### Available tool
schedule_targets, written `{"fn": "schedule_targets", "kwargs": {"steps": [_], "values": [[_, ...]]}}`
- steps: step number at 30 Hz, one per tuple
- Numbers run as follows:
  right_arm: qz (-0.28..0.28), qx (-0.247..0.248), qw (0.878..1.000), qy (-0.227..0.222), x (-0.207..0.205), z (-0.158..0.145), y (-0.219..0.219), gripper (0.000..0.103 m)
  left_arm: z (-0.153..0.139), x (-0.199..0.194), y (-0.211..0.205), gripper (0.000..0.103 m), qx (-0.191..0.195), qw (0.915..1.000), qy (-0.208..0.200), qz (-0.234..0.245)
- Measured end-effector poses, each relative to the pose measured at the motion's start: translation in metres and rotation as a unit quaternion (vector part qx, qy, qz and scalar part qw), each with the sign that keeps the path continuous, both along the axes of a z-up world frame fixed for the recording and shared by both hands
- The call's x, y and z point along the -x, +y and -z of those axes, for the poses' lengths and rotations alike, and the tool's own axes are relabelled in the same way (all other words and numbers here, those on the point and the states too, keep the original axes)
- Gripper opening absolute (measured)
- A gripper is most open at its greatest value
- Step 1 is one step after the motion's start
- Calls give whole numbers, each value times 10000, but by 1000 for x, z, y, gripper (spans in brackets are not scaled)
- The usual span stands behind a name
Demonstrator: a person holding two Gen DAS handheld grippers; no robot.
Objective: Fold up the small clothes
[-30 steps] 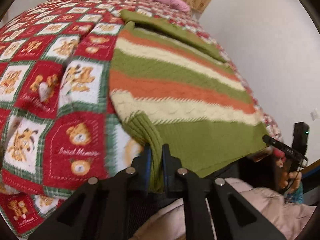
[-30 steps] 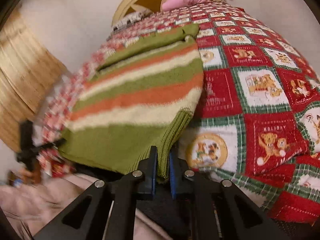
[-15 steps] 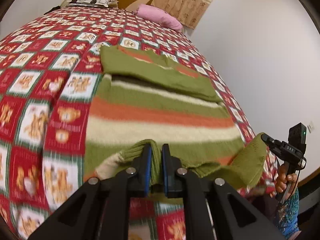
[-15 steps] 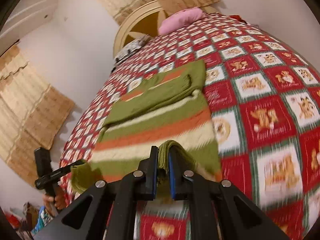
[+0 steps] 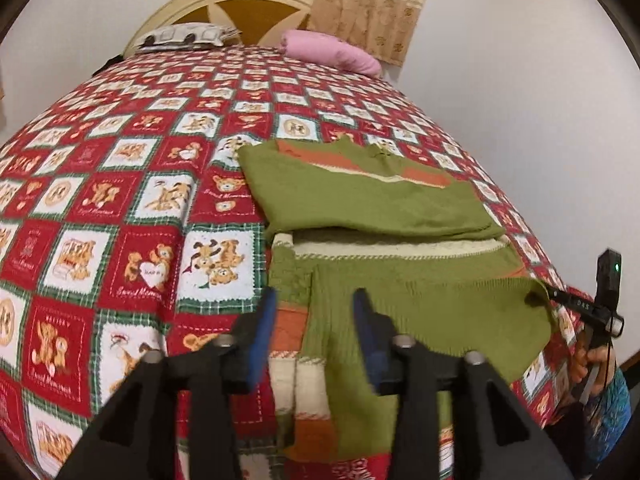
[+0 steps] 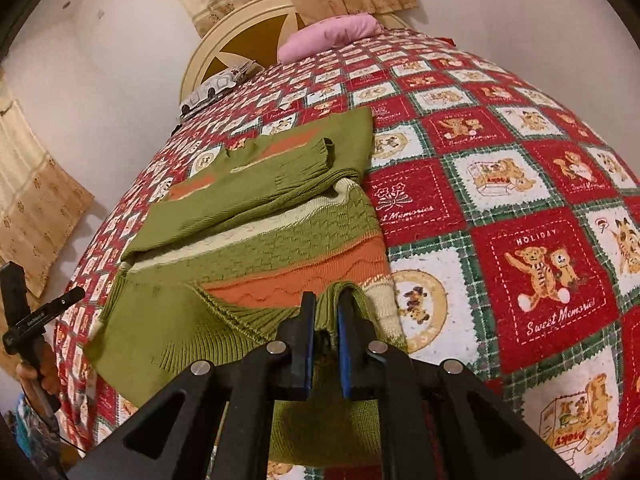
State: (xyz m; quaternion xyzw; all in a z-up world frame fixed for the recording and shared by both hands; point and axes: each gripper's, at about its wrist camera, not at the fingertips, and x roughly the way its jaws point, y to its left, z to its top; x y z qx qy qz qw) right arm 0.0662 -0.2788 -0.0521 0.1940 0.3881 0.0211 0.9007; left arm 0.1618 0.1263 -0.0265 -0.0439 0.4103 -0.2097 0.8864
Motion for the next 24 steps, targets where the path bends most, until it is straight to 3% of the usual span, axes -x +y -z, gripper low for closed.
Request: {"fn": "schedule_targets", "kwargs": {"steps": [3,7,16,19,20,23,24], "values": [[42,59,10000,-37,2,2,2,10,11,-4,-13,59,-110,9997,13,228],[63,130,9999,-22,2,3,5,10,24,-13,-33,60,-331,9987,13,396],[-33,9,10000,-20,2,-8,2,11,44,-29,-52,59,-357,9978,151,533],[61,-515,9979,-397,10,-25,-17,17,45,-25,-49,49,-262,9984,97,487],[164,-594,9965,-569,15,-31,-23,22,45,-23,-47,40,-228,9986,86,471],[366,-420,9947,-863,26,-48,-33,28,44,-21,-39,14,58,9992,119,381],[317,-273,9955,-848,28,-51,-31,28,43,-20,-37,14,124,9991,114,383]]}}
